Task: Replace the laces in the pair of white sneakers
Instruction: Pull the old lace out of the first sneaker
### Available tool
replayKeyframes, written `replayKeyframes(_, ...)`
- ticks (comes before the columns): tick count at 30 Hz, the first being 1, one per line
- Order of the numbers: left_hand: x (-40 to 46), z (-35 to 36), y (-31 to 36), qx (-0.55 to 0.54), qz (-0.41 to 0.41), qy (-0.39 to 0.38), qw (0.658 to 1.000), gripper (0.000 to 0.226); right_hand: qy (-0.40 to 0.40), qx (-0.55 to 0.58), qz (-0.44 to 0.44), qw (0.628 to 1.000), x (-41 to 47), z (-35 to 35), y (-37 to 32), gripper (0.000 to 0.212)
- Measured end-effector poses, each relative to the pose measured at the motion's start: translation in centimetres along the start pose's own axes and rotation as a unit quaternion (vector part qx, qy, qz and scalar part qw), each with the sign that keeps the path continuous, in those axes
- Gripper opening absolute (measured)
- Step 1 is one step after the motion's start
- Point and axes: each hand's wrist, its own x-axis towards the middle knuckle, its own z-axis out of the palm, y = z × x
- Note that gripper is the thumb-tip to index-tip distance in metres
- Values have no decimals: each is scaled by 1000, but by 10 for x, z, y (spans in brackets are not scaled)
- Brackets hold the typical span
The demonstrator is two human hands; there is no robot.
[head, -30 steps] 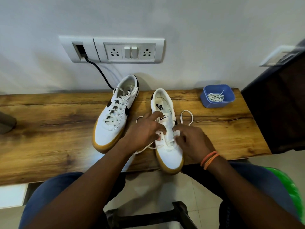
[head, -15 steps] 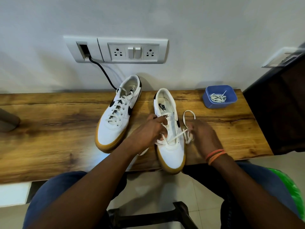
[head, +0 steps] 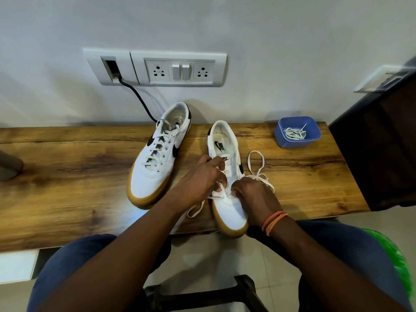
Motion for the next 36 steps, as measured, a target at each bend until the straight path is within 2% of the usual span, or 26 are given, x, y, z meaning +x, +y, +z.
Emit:
replayKeyframes(3,0,-3,-1,7,6,-9,1000,28,89,63,45,993,3,-17,19,14)
replayKeyframes(5,1,-3,0,13,11,-10,1000,27,151,151,136,968,6,-30,37,15)
replayKeyframes(7,0,-3,0,17,12,-9,1000,26,167,210,203,942,7,-32,47,14)
replayKeyframes(8,1,-2,0,17,11,-9,1000,27,163,193,202,946,6,-31,45,12)
replayKeyframes(12,0,-2,1,22,5,-5,1000,28,70,76,44,994,-4,-18,10,34)
replayKeyframes(14,-1,-3,2,21,1,-7,1000,28,17,24,-18,999,-6,-8,-4,29)
replayKeyframes(17,-1,-3,3,27,-2,-10,1000,28,10,-23,-25,999,-3,5,-8,19)
replayKeyframes(20,0,-1,1,22,1,-8,1000,27,5,-24,-24,999,0,4,-1,16)
replayKeyframes(22,0,-1,-1,13,8,-3,1000,27,29,4,10,1000,4,-5,13,14)
replayKeyframes(23,0,0,-1,9,12,2,1000,26,59,33,55,996,7,-11,23,12)
replayKeyframes(25,0,0,-1,-1,10,6,1000,27,110,112,163,974,10,-25,43,16)
replayKeyframes(27,-2,-1,0,2,7,7,1000,26,111,156,205,960,8,-30,51,16)
replayKeyframes(29,-2,-3,2,10,6,4,1000,27,107,116,147,976,3,-29,40,13)
replayKeyframes(32,-1,-4,3,19,-1,0,1000,29,39,59,11,997,-4,-19,10,33)
replayKeyframes(34,-1,-4,4,11,-8,-6,1000,28,-19,27,-15,999,-3,-7,-2,30)
replayKeyframes(36,-1,-4,4,8,-9,-10,1000,27,-33,4,-18,999,-3,2,-6,26)
